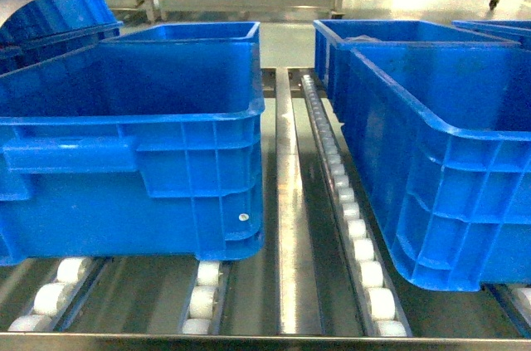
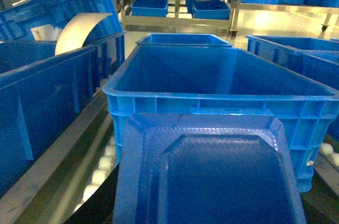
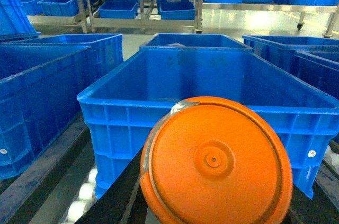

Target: Sort blue parts and orange caps into right shelf containers

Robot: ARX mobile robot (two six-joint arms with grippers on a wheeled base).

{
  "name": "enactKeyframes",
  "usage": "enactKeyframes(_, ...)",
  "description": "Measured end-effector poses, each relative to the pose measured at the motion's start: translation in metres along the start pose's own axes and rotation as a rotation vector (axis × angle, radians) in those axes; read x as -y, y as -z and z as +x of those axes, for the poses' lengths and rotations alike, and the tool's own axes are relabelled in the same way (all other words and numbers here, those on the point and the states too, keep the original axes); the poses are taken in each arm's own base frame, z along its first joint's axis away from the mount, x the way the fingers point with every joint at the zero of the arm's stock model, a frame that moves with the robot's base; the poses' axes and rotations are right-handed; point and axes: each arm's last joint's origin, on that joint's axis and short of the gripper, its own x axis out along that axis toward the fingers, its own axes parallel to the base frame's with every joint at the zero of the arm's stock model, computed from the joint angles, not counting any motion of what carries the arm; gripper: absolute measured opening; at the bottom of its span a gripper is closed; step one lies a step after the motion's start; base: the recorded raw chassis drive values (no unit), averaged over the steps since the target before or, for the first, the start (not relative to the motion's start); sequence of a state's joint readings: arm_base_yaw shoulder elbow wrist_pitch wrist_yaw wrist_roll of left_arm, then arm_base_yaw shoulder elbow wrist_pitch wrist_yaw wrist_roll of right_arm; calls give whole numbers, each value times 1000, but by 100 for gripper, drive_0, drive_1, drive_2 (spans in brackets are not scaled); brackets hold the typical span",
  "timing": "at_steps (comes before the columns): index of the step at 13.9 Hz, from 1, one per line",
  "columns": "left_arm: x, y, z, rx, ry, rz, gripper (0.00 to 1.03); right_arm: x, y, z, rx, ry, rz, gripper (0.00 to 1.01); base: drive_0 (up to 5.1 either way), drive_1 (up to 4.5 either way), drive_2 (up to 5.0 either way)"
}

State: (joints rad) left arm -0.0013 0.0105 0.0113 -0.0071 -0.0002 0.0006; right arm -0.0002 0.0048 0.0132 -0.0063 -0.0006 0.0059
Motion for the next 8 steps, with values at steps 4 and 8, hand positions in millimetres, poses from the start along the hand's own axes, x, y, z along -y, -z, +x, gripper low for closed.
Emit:
enactKeyframes(4, 0, 0, 0, 0, 0, 0, 41, 0, 0, 0, 0, 0, 0, 43, 0, 0, 0)
enactKeyframes(8, 0, 0, 0, 0, 0, 0, 41, 0, 0, 0, 0, 0, 0, 43, 0, 0, 0)
